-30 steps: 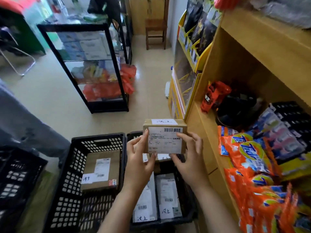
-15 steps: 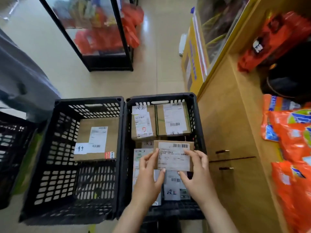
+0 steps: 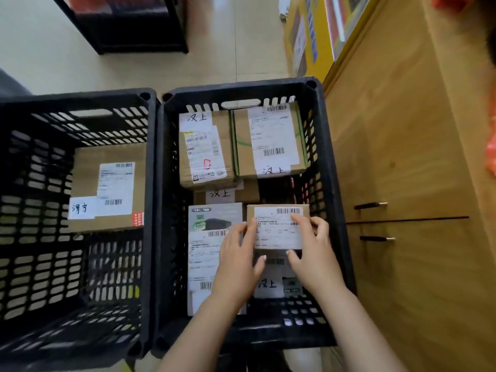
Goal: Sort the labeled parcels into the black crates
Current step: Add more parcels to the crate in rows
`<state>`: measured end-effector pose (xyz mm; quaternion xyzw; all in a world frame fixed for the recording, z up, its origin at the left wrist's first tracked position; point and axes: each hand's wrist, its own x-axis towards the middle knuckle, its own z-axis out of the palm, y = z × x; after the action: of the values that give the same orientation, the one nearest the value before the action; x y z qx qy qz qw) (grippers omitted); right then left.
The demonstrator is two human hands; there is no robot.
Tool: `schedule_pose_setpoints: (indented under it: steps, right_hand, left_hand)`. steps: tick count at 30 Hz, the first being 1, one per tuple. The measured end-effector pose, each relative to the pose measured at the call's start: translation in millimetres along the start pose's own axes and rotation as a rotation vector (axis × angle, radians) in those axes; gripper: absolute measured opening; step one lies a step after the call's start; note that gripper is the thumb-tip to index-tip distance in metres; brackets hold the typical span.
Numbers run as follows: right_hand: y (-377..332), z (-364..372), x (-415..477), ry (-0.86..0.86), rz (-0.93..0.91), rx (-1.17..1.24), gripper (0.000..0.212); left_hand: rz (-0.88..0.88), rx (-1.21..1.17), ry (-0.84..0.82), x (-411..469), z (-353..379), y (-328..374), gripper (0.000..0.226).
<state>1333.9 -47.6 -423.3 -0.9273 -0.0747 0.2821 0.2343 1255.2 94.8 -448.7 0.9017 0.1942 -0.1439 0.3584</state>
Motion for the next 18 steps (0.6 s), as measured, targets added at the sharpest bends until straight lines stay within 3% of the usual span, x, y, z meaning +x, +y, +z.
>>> schedule_pose_setpoints:
  steps: [7, 18]
  right_hand:
    - [18, 26, 28, -0.085, 0.059, -0.023, 0.076]
    - [23, 34, 55, -0.031, -0.04, -0.014, 0.075]
  left_hand:
    - [0.0, 0.291, 0.003, 13, 27, -9, 0.075]
    - [0.029, 0.39, 0.093, 23, 49, -18, 0.093]
